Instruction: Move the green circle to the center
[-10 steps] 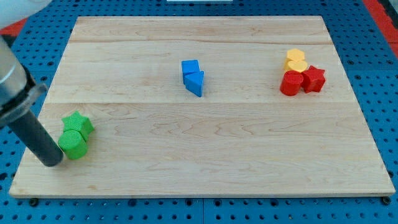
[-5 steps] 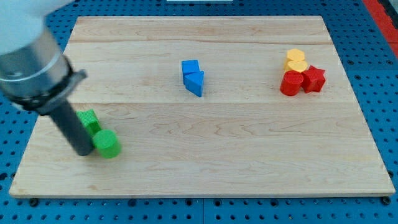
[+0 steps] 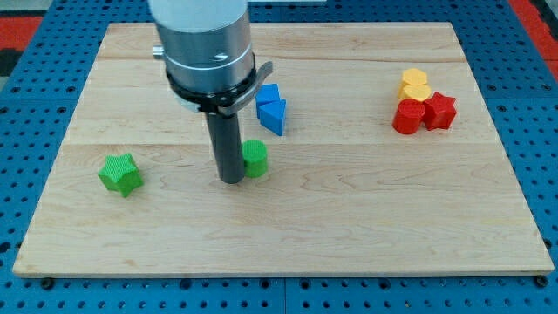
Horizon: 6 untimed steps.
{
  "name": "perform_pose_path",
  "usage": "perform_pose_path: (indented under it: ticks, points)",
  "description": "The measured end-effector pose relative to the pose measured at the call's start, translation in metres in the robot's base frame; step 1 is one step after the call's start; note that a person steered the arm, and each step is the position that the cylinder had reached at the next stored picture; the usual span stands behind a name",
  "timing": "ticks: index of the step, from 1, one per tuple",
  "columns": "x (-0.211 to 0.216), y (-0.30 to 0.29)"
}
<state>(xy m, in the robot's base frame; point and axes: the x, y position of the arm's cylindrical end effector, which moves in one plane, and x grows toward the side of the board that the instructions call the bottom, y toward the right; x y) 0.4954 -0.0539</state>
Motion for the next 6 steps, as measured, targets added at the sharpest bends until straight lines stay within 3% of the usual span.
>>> perform_pose_path:
  ticks: [3, 4, 6]
  points:
    - [0.004, 0.055]
    - [-0.018, 0.042]
    - [-0.005, 0.006]
